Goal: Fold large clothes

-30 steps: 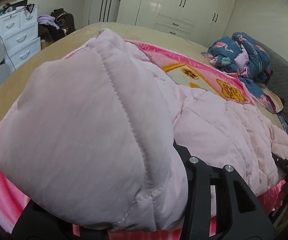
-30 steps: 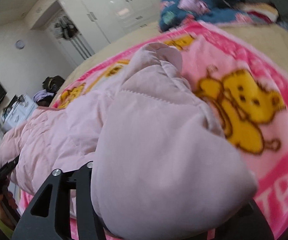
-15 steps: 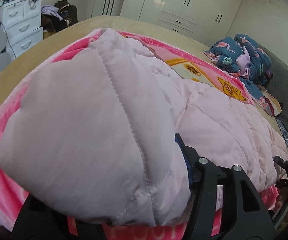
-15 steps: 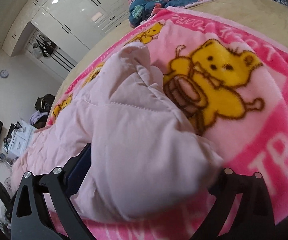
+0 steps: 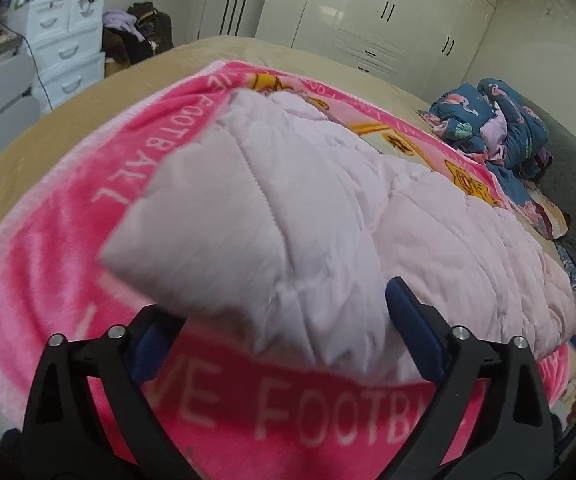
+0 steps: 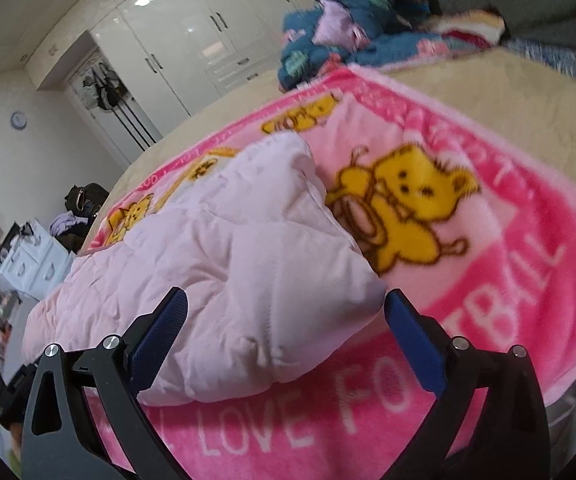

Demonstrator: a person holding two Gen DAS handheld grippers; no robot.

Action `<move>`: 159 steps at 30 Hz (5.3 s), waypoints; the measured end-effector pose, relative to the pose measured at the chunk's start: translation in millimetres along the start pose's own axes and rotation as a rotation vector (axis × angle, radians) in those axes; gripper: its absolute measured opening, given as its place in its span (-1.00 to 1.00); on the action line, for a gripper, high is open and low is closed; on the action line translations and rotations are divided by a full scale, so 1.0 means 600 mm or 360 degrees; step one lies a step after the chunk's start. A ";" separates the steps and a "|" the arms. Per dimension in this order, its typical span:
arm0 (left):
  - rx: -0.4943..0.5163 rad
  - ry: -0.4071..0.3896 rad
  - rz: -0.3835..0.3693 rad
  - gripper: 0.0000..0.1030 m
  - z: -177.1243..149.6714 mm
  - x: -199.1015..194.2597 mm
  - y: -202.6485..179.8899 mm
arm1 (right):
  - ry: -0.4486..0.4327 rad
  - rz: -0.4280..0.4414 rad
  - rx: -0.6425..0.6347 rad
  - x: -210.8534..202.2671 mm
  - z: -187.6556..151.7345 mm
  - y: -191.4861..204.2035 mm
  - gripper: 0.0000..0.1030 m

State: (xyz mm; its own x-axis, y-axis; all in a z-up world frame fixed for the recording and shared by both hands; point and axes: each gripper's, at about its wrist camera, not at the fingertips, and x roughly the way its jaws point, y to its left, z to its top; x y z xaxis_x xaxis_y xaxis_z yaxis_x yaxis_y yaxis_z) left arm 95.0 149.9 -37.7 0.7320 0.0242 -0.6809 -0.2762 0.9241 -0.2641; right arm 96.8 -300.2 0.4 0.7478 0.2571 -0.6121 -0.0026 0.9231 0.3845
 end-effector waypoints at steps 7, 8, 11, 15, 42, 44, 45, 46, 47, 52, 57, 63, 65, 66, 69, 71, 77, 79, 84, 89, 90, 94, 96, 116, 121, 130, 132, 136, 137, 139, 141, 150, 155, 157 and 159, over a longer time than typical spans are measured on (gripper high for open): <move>0.0065 -0.0127 0.0057 0.82 -0.004 -0.074 -0.005 | -0.0131 0.0013 -0.0211 -0.069 -0.004 0.045 0.92; 0.0073 -0.0152 0.0051 0.82 -0.005 -0.088 -0.006 | -0.0151 0.0018 -0.0241 -0.081 -0.009 0.054 0.92; 0.0118 -0.0212 0.0043 0.82 -0.009 -0.121 -0.019 | -0.0193 0.0031 -0.0323 -0.107 -0.025 0.078 0.92; 0.0168 -0.0263 0.0032 0.82 -0.017 -0.152 -0.040 | -0.0222 0.0053 -0.0418 -0.133 -0.047 0.105 0.92; 0.0410 -0.0205 -0.0184 0.82 -0.146 -0.179 -0.170 | -0.0084 0.0126 -0.0669 -0.171 -0.187 0.179 0.92; 0.0423 -0.0205 -0.0186 0.82 -0.149 -0.178 -0.176 | -0.0040 0.0144 -0.0685 -0.159 -0.199 0.186 0.92; 0.0437 -0.0214 -0.0181 0.82 -0.151 -0.179 -0.179 | -0.0029 0.0153 -0.0698 -0.155 -0.204 0.191 0.92; 0.0451 -0.0219 -0.0177 0.82 -0.153 -0.180 -0.181 | -0.0027 0.0159 -0.0702 -0.153 -0.205 0.192 0.92; 0.0460 -0.0218 -0.0173 0.82 -0.155 -0.180 -0.183 | -0.0030 0.0165 -0.0703 -0.153 -0.207 0.193 0.92; 0.0459 -0.0202 -0.0182 0.82 -0.160 -0.177 -0.185 | -0.0100 0.0159 -0.0687 -0.163 -0.199 0.188 0.92; 0.0461 -0.0193 -0.0176 0.82 -0.161 -0.174 -0.185 | -0.0108 0.0144 -0.0648 -0.165 -0.192 0.174 0.92; 0.0468 -0.0186 -0.0164 0.82 -0.163 -0.173 -0.184 | -0.0107 0.0147 -0.0647 -0.165 -0.190 0.171 0.92; 0.0472 -0.0185 -0.0157 0.82 -0.164 -0.172 -0.185 | -0.0101 0.0148 -0.0652 -0.164 -0.190 0.171 0.92; 0.0474 -0.0185 -0.0156 0.82 -0.163 -0.172 -0.185 | -0.0100 0.0149 -0.0655 -0.163 -0.190 0.173 0.92; 0.0474 -0.0184 -0.0153 0.82 -0.162 -0.172 -0.184 | -0.0101 0.0151 -0.0657 -0.164 -0.189 0.173 0.92; 0.0473 -0.0184 -0.0151 0.82 -0.162 -0.173 -0.184 | -0.0101 0.0148 -0.0658 -0.163 -0.190 0.173 0.92; 0.0473 -0.0193 -0.0138 0.82 -0.160 -0.174 -0.180 | -0.0100 0.0150 -0.0653 -0.164 -0.189 0.173 0.92; 0.0471 -0.0191 -0.0135 0.82 -0.160 -0.174 -0.180 | -0.0100 0.0147 -0.0657 -0.163 -0.190 0.174 0.92; 0.0471 -0.0185 -0.0128 0.82 -0.160 -0.174 -0.181 | -0.0099 0.0142 -0.0664 -0.164 -0.190 0.175 0.92; 0.0472 -0.0187 -0.0123 0.82 -0.159 -0.175 -0.180 | -0.0102 0.0145 -0.0659 -0.164 -0.190 0.174 0.92; 0.0472 -0.0187 -0.0126 0.82 -0.159 -0.174 -0.180 | -0.0102 0.0145 -0.0660 -0.164 -0.190 0.174 0.92; 0.0470 -0.0187 -0.0125 0.82 -0.159 -0.175 -0.179 | -0.0101 0.0146 -0.0663 -0.164 -0.189 0.176 0.92; 0.0473 -0.0190 -0.0125 0.82 -0.159 -0.175 -0.179 | -0.0104 0.0147 -0.0663 -0.164 -0.188 0.177 0.92; 0.0473 -0.0190 -0.0109 0.82 -0.154 -0.175 -0.171 | -0.0101 0.0147 -0.0665 -0.163 -0.189 0.177 0.92; 0.0469 -0.0194 -0.0112 0.82 -0.154 -0.175 -0.171 | -0.0100 0.0146 -0.0667 -0.164 -0.187 0.178 0.92; 0.0469 -0.0194 -0.0108 0.82 -0.153 -0.176 -0.169 | -0.0100 0.0145 -0.0667 -0.163 -0.188 0.178 0.92; 0.0469 -0.0193 -0.0108 0.82 -0.153 -0.176 -0.170 | -0.0101 0.0145 -0.0667 -0.163 -0.188 0.178 0.92; 0.0469 -0.0193 -0.0106 0.82 -0.154 -0.176 -0.171 | -0.0102 0.0145 -0.0669 -0.163 -0.188 0.178 0.92; 0.0468 -0.0193 -0.0106 0.82 -0.153 -0.176 -0.168 | -0.0101 0.0146 -0.0669 -0.163 -0.188 0.178 0.92; 0.0468 -0.0195 -0.0109 0.82 -0.153 -0.177 -0.169 | -0.0101 0.0146 -0.0669 -0.163 -0.188 0.178 0.92; 0.0469 -0.0193 -0.0104 0.82 -0.153 -0.176 -0.170 | -0.0098 0.0145 -0.0670 -0.163 -0.187 0.179 0.92; 0.0467 -0.0196 -0.0103 0.82 -0.153 -0.176 -0.167 | -0.0098 0.0145 -0.0671 -0.163 -0.188 0.179 0.92; 0.0464 -0.0191 -0.0111 0.82 -0.154 -0.177 -0.166 | -0.0100 0.0137 -0.0677 -0.163 -0.187 0.181 0.92; 0.0455 -0.0205 -0.0114 0.82 -0.155 -0.179 -0.159 | -0.0098 0.0129 -0.0677 -0.162 -0.186 0.180 0.92; 0.0437 -0.0189 -0.0141 0.82 -0.155 -0.179 -0.152 | -0.0099 0.0116 -0.0679 -0.163 -0.183 0.178 0.92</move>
State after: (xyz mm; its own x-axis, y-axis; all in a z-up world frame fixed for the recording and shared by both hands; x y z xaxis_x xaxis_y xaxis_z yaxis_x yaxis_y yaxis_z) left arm -16.2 27.5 -4.2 0.8178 -0.0316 -0.5746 -0.0412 0.9927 -0.1133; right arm -49.2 -195.6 25.5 0.7740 0.3206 -0.5460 -0.3215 0.9419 0.0974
